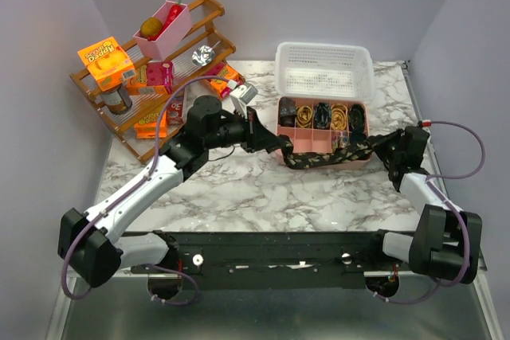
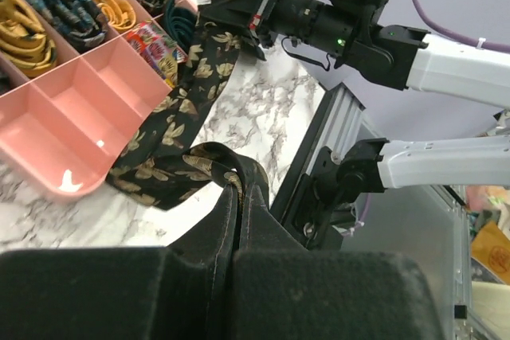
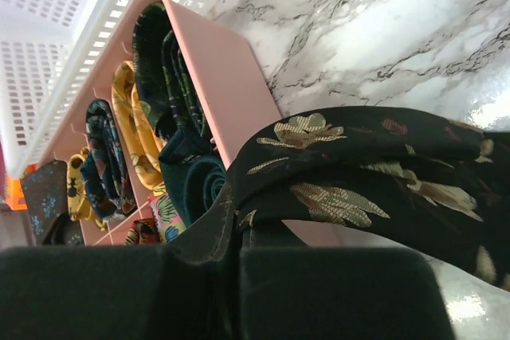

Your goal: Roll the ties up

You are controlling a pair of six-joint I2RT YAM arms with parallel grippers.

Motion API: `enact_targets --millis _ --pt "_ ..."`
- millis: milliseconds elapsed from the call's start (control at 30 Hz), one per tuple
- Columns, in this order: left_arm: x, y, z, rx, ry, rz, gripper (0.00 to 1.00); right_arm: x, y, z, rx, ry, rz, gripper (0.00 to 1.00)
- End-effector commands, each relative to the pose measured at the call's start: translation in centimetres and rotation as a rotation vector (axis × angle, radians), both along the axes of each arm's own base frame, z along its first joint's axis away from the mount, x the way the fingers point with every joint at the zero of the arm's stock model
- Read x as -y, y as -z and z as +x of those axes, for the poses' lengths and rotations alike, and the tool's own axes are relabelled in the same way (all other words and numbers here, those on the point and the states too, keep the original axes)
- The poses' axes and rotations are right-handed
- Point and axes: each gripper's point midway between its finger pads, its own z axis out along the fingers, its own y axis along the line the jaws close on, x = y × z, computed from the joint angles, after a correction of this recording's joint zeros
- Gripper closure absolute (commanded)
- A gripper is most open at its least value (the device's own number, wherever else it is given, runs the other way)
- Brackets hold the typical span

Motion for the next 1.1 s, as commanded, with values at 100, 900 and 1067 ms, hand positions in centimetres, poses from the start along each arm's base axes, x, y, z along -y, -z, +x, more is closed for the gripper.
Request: enact_targets --millis 100,900,1067 --pt "-4.0 -0.5 -0.3 0.029 -0.146 0.018 1.0 -1.4 4.0 -4.7 -0.107 -0.011 0.043 1.0" --pt "-5.4 0.0 -2.5 0.019 -0.071 -0.003 1.0 -1.8 -0.7 -9.1 -0.078 -0.03 -0.013 1.0" --pt "-6.3 -0.1 -2.4 0.029 -0.116 0.017 1.0 -3.9 3.5 -11.4 -0.151 -0.077 0.095 0.99"
